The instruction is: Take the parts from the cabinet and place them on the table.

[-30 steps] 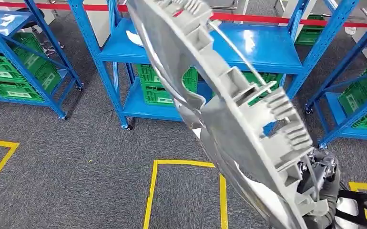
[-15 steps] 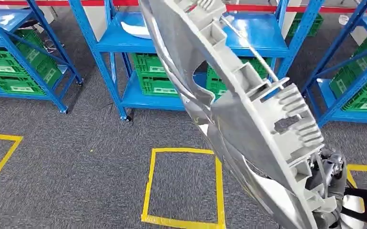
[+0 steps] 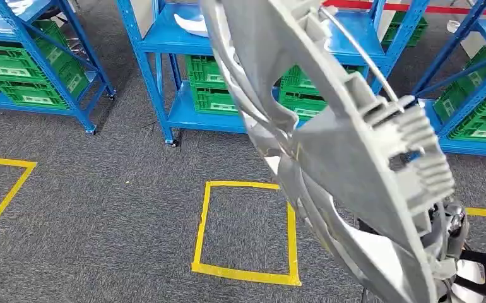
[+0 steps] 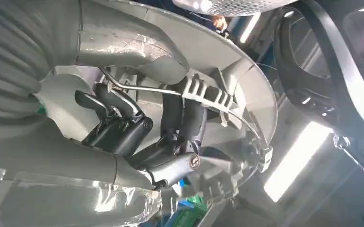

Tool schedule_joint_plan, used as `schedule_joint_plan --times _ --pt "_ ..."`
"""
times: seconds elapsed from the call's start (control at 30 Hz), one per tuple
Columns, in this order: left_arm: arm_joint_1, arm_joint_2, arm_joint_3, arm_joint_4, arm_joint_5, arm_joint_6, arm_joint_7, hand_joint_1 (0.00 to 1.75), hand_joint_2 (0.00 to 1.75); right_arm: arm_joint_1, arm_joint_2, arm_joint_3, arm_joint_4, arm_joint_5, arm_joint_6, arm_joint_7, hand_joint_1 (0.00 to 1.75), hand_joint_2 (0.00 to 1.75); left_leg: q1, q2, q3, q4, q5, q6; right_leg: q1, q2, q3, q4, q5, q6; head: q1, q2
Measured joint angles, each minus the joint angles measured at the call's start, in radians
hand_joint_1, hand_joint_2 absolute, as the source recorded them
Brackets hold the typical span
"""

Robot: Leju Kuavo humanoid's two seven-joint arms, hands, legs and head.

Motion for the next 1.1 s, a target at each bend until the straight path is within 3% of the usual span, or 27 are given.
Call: schedule_joint_plan --times 0.03,0.07,0.1,0.17,0.2,0.23,0.27,0.3,0.37,0.4,0.43,0.5,0.53,0.57,0.6,0.67,0.7,0.73,0.77,0.8,0.87,0.9,0.93,1.0,1.03,1.07,1.1 --pt "-0.001 0.0 -0.002 0.004 -0.006 0.0 -0.002 0.0 1.75 0.0 0.0 0.0 0.0 -0.002 0.0 0.0 1.75 1.75 -0.002 0.006 -0.016 0.001 0.012 0.001 0.0 0.0 -0.011 0.068 -0.017 0.007 0.0 0.0" --pt "-0.003 -0.001 -0.004 0.006 -0.007 0.0 -0.003 0.0 1.75 0.0 0.0 0.0 0.001 -0.003 -0.001 0.0 1.75 1.75 -0.004 0.012 -0.033 0.004 0.022 0.001 0.0 0.0 -0.004 0.097 -0.004 0.018 0.0 0.0" --pt "-0.006 -0.002 -0.005 0.008 -0.01 0.0 -0.004 0.0 1.75 0.0 0.0 0.0 0.002 -0.004 -0.001 0.001 1.75 1.75 -0.004 0.02 -0.053 0.009 0.033 -0.001 0.0 -0.001 0.027 0.076 0.031 0.036 0.0 0.0" --pt "-0.009 -0.001 -0.005 0.011 -0.016 0.002 -0.007 0.0 1.75 -0.003 0.0 0.0 0.003 -0.009 -0.002 0.001 1.75 1.75 -0.002 0.033 -0.09 0.028 0.047 -0.007 0.0 -0.013 0.127 -0.056 0.083 0.054 0.0 0.0" --pt "-0.01 -0.001 -0.005 0.011 -0.022 0.002 -0.008 0.0 1.75 -0.005 0.0 0.0 0.003 -0.013 -0.002 0.0 1.75 1.75 -0.004 0.037 -0.101 0.042 0.05 -0.012 0.0 -0.043 0.184 -0.135 0.074 0.051 0.0 0.0" --pt "-0.01 -0.002 -0.002 0.012 -0.028 0.002 -0.012 0.0 1.75 -0.011 0.0 0.0 0.003 -0.013 -0.003 0.0 1.75 1.75 -0.007 0.039 -0.119 0.055 0.055 -0.018 0.011 -0.056 0.24 -0.23 0.03 0.039 0.004 0.0" --pt "-0.014 -0.001 0.006 0.012 -0.037 0.002 -0.017 0.0 1.75 -0.01 0.001 0.0 0.004 -0.014 -0.004 -0.003 1.75 1.75 -0.007 0.046 -0.122 0.057 0.065 -0.025 0.013 -0.048 0.237 -0.238 0.021 0.023 -0.003 0.0" --pt "-0.019 -0.001 0.011 0.012 -0.047 0.002 -0.023 0.0 1.75 -0.009 0.001 -0.003 0.004 -0.009 -0.005 -0.003 1.75 1.75 -0.006 0.051 -0.123 0.059 0.071 -0.028 0.014 -0.044 0.226 -0.238 0.026 0.022 0.002 0.0" --pt "-0.028 0.001 0.023 0.013 -0.059 -0.003 -0.034 0.0 1.75 -0.009 -0.001 -0.006 0.005 -0.005 -0.006 -0.011 1.75 1.75 -0.005 0.055 -0.133 0.059 0.086 -0.037 0.009 -0.038 0.206 -0.235 0.042 -0.001 0.003 0.0" --pt "-0.03 0.0 0.03 0.013 -0.064 -0.003 -0.038 0.0 1.75 -0.009 0.0 -0.006 0.006 -0.005 -0.006 -0.015 1.75 1.75 0.003 0.028 -0.14 0.07 0.052 -0.05 0.006 -0.037 0.198 -0.235 0.053 -0.009 0.003 0.0" --pt "-0.028 0.0 0.035 0.013 -0.068 -0.006 -0.04 0.0 1.75 -0.01 0.0 -0.006 0.006 -0.004 -0.006 -0.017 1.75 1.75 0.008 0.002 -0.147 0.114 -0.016 -0.06 0.005 -0.034 0.187 -0.235 0.064 -0.019 0.002 0.0" --pt "-0.031 0.002 0.047 0.014 -0.077 -0.012 -0.045 0.0 1.75 -0.01 0.001 -0.006 0.006 -0.004 -0.003 -0.022 1.75 1.75 0.014 -0.012 -0.172 0.253 -0.128 -0.071 0.008 -0.029 0.169 -0.233 0.086 -0.023 0.0 0.0" --pt "-0.034 0.002 0.055 0.015 -0.081 -0.013 -0.048 0.0 1.75 -0.01 0.001 -0.006 0.006 -0.003 0.0 -0.025 1.75 1.75 0.016 -0.012 -0.183 0.327 -0.156 -0.074 0.01 -0.025 0.153 -0.231 0.098 -0.023 0.0 0.0" --pt "-0.037 0.002 0.058 0.016 -0.087 -0.014 -0.051 0.0 1.75 -0.01 0.002 -0.006 0.007 -0.003 0.003 -0.027 1.75 1.75 0.016 -0.012 -0.181 0.361 -0.151 -0.074 0.01 -0.022 0.139 -0.229 0.108 -0.021 0.0 0.0" --pt "-0.042 0.002 0.063 0.019 -0.094 -0.016 -0.054 0.0 1.75 -0.01 0.003 -0.006 0.007 -0.002 0.005 -0.029 1.75 1.75 0.016 -0.012 -0.155 0.353 -0.117 -0.072 0.012 -0.019 0.122 -0.226 0.119 -0.02 0.0 0.0" --pt "-0.047 0.002 0.069 0.021 -0.103 -0.019 -0.06 0.0 1.75 -0.01 0.005 -0.006 0.007 -0.002 0.005 -0.031 1.75 1.75 0.015 -0.016 -0.06 0.236 -0.054 -0.062 0.016 -0.014 0.099 -0.224 0.137 -0.018 0.0 0.0" --pt "-0.05 0.002 0.075 0.021 -0.108 -0.02 -0.063 0.0 1.75 -0.011 0.007 -0.006 0.007 -0.003 0.006 -0.031 1.75 1.75 0.013 -0.023 0.015 0.136 -0.047 -0.049 0.017 -0.012 0.093 -0.224 0.147 -0.017 0.0 0.0" --pt "-0.055 0.005 0.081 0.02 -0.113 -0.021 -0.065 0.0 1.75 -0.011 0.009 -0.006 0.007 -0.005 0.006 -0.031 1.75 1.75 0.009 -0.028 0.067 0.051 -0.086 -0.035 0.02 -0.012 0.089 -0.224 0.155 -0.009 0.0 0.0" --pt "-0.058 0.004 0.085 0.021 -0.118 -0.021 -0.068 0.0 1.75 -0.013 0.01 -0.006 0.006 -0.006 0.007 -0.031 1.75 1.75 0.006 -0.028 0.094 -0.001 -0.099 -0.036 0.019 -0.013 0.088 -0.224 0.162 -0.004 0.001 0.0" --pt "-0.059 0.005 0.089 0.021 -0.121 -0.022 -0.068 0.0 1.75 -0.014 0.011 -0.006 0.007 -0.01 0.008 -0.031 1.75 1.75 0.002 -0.029 0.088 0.007 -0.092 -0.035 0.013 -0.014 0.087 -0.23 0.171 0.005 0.0 0.0" --pt "-0.059 0.005 0.101 0.021 -0.124 -0.022 -0.071 0.0 1.75 -0.016 0.015 -0.006 0.007 -0.016 0.009 -0.031 1.75 1.75 -0.007 -0.027 0.069 -0.005 -0.063 -0.02 0.01 -0.013 0.079 -0.241 0.197 0.018 -0.001 0.0" --pt "-0.061 0.004 0.106 0.021 -0.129 -0.025 -0.072 0.0 1.75 -0.015 0.015 -0.006 0.008 -0.018 0.01 -0.031 1.75 1.75 0.003 -0.017 0.072 -0.019 -0.043 -0.016 0.008 -0.011 0.068 -0.228 0.174 0.012 0.001 0.0" --pt "-0.063 0.004 0.106 0.021 -0.13 -0.025 -0.073 0.0 1.75 -0.018 0.016 -0.006 0.008 -0.02 0.012 -0.031 1.75 1.75 0.002 -0.018 0.054 -0.02 -0.032 -0.005 0.01 -0.009 0.053 -0.196 0.127 0.003 0.004 0.0" --pt "-0.063 0.004 0.108 0.021 -0.131 -0.031 -0.074 0.0 1.75 -0.019 0.016 -0.006 0.009 -0.023 0.015 -0.029 1.75 1.75 0.001 -0.016 0.021 -0.017 -0.006 -0.001 0.007 -0.007 0.013 -0.056 0.016 -0.012 0.008 0.0" --pt "-0.063 0.004 0.109 0.021 -0.131 -0.032 -0.074 0.0 1.75 -0.019 0.016 -0.006 0.011 -0.026 0.015 -0.027 1.75 1.75 0.0 -0.016 0.004 -0.016 0.007 -0.001 0.007 -0.006 -0.004 0.019 -0.016 -0.01 0.007 0.0" --pt "-0.063 0.004 0.109 0.021 -0.131 -0.033 -0.074 0.0 1.75 -0.019 0.016 -0.006 0.013 -0.03 0.016 -0.026 1.75 1.75 0.001 -0.015 -0.016 -0.013 0.02 -0.003 0.006 -0.006 -0.008 0.08 -0.02 0.002 0.008 0.0" --pt "-0.063 0.004 0.11 0.021 -0.131 -0.034 -0.075 0.0 1.75 -0.019 0.016 -0.006 0.014 -0.034 0.018 -0.023 1.75 1.75 0.002 -0.014 -0.036 -0.007 0.031 -0.005 0.003 -0.006 0.004 0.096 0.004 0.019 0.008 0.0"
